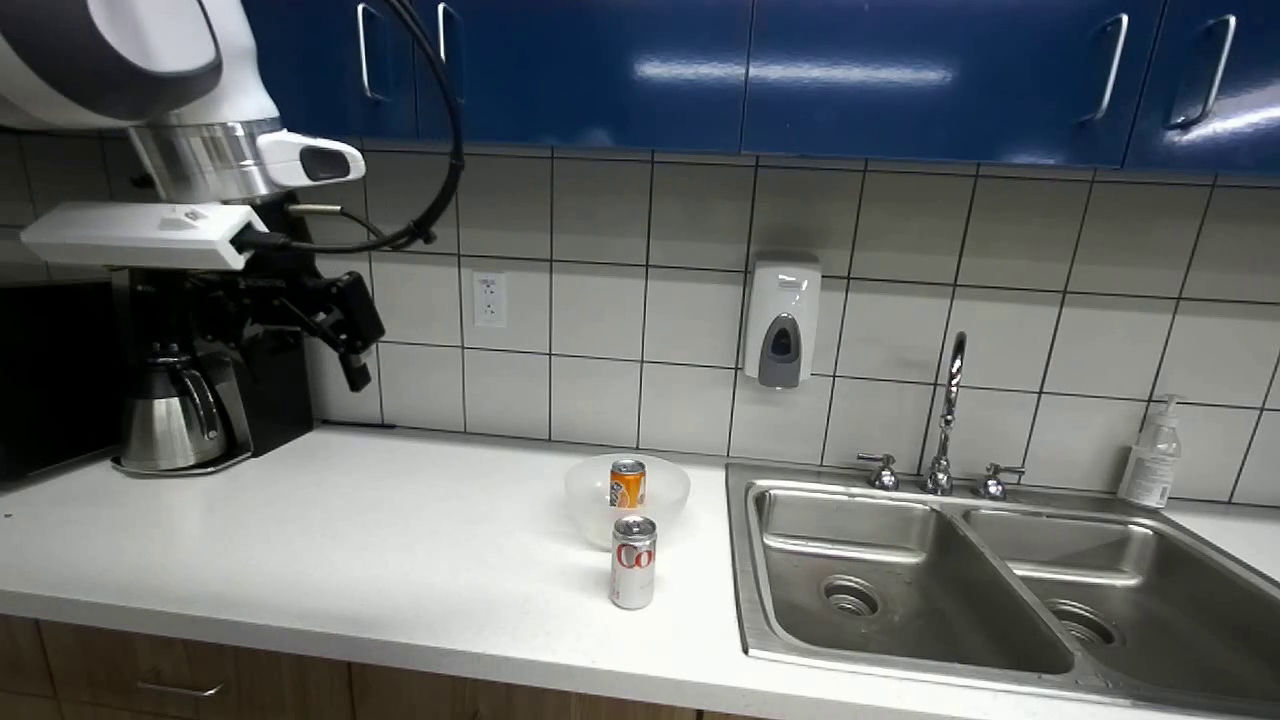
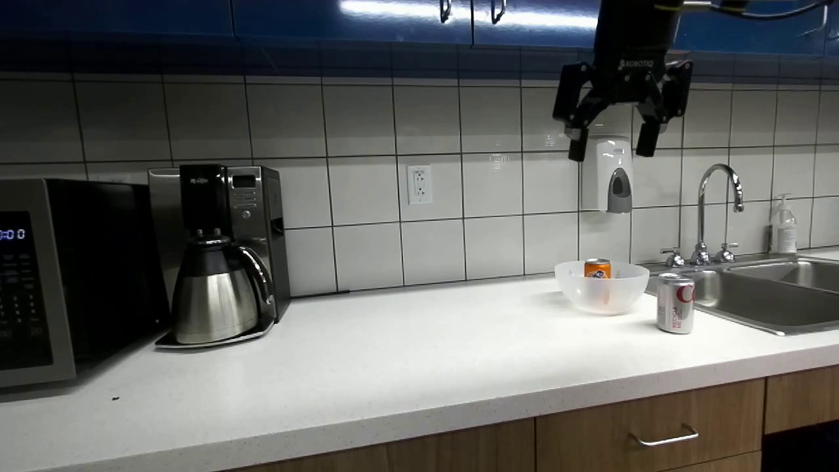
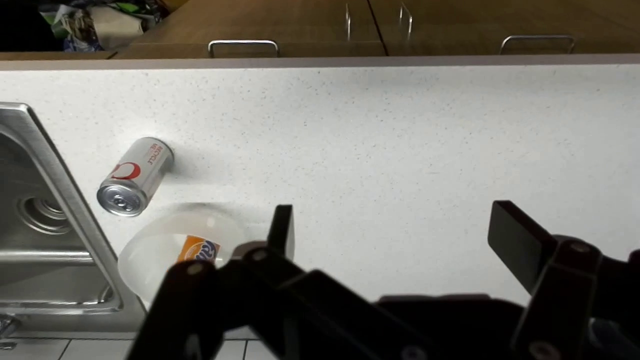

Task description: Pick up the orange canned drink from the clear bowl and place it on the white kitchen counter

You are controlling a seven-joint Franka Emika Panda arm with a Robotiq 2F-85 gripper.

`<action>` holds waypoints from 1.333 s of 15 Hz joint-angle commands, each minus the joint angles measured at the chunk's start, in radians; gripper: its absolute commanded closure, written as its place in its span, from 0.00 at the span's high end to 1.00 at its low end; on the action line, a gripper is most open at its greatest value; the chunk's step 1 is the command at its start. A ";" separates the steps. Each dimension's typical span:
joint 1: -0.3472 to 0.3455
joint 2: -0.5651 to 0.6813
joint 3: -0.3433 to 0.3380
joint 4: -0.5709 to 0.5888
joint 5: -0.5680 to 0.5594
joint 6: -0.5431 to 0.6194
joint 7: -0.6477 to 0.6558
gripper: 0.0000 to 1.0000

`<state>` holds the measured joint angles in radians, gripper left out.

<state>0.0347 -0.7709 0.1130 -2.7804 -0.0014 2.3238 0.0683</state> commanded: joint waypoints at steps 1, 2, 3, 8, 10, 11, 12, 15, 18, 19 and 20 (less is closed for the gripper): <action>-0.064 0.082 -0.011 0.001 -0.049 0.112 0.025 1.00; -0.081 0.103 -0.017 0.001 -0.058 0.141 0.023 1.00; -0.094 0.131 -0.029 0.001 -0.065 0.175 0.013 1.00; -0.162 0.271 -0.084 -0.002 -0.107 0.344 -0.007 1.00; -0.181 0.344 -0.108 0.018 -0.114 0.400 -0.015 1.00; -0.188 0.384 -0.119 0.031 -0.115 0.428 -0.018 1.00; -0.193 0.420 -0.128 0.043 -0.114 0.453 -0.021 1.00; -0.195 0.525 -0.154 0.092 -0.107 0.510 -0.034 1.00; -0.188 0.610 -0.178 0.155 -0.098 0.532 -0.044 1.00; -0.185 0.638 -0.188 0.181 -0.092 0.533 -0.049 1.00; -0.183 0.662 -0.197 0.205 -0.088 0.533 -0.053 1.00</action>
<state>-0.1464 -0.2001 -0.0609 -2.6652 -0.0922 2.8453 0.0502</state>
